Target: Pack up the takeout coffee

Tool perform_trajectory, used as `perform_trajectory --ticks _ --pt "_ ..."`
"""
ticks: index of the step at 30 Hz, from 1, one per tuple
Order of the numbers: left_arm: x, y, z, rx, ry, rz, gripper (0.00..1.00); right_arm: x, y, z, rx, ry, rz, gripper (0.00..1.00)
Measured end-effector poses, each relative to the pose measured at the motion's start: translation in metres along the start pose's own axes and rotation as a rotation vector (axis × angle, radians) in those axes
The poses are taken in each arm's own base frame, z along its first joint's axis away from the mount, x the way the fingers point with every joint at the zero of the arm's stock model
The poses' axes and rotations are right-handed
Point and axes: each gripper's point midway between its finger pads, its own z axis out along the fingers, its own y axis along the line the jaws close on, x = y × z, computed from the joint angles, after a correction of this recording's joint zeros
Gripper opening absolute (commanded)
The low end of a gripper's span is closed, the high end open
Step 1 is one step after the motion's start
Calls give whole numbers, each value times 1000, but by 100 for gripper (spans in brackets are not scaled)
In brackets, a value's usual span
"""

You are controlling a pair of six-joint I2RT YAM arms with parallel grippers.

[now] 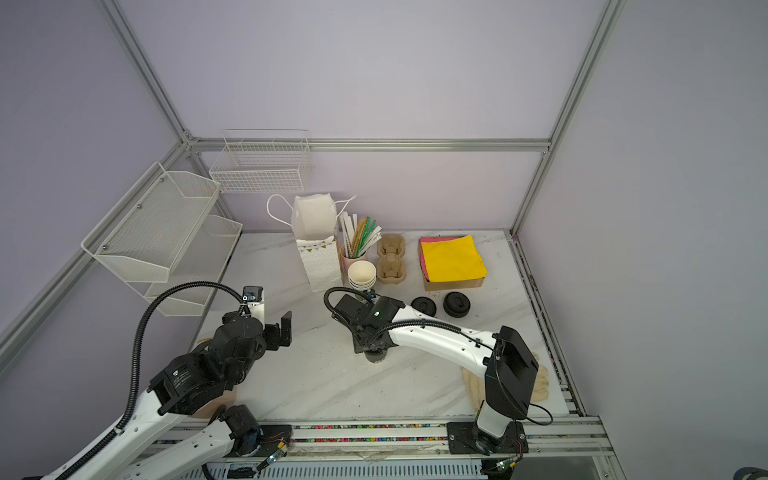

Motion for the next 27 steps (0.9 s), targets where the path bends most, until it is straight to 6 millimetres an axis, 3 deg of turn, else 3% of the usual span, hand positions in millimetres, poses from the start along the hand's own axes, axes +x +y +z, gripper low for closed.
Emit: perform_trajectory --ticks 27 --pt "5 -2 3 0 15 12 100 4 1 13 14 3 -6 71"
